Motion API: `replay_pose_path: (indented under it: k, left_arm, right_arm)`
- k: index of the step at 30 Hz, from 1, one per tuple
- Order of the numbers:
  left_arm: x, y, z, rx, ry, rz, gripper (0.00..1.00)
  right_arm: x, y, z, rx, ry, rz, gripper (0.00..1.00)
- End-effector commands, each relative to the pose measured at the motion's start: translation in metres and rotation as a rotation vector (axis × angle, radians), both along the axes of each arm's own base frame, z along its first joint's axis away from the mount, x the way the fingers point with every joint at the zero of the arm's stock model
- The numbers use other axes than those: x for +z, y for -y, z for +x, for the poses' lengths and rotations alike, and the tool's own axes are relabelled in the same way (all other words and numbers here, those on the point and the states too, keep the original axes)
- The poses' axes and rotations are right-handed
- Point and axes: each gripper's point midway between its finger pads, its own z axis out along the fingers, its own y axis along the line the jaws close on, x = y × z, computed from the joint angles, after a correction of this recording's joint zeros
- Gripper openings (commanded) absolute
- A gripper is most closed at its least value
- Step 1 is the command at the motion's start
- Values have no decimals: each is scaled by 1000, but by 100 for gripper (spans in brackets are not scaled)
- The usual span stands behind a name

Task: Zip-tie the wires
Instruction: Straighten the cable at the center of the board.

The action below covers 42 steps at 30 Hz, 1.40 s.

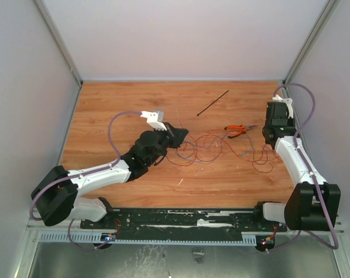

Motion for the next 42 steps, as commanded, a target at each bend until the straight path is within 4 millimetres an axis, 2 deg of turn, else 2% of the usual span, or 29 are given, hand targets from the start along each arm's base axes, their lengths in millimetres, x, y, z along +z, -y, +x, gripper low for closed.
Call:
replay_pose_path:
  k: [1,4,7,16,29,37,42]
  left_arm:
    - [20,-30,12,107,22,-105,0]
    - [5,-42,13,130,-8,-107,0]
    - [-7,-51,14,150,-32,-106,0]
    - [-42,-71,18,208,-90,-95,0]
    - [-95,-92,21,288,-181,-76,0]
    - [-128,-94,12,288,-255,-69,1]
    - [-146,-89,5,255,-306,-72,11]
  right_arm:
    - [-13,17,7,-63,14,-5,0]
    - [-22,31,11,-98,-6,-5,0]
    - [-29,35,20,-104,-22,1,0]
    - [-78,28,25,-108,-144,69,0]
    - [-117,18,39,-97,-221,130,0]
    - [-128,20,41,-108,-277,124,15]
    - [-122,21,49,-92,-288,118,26]
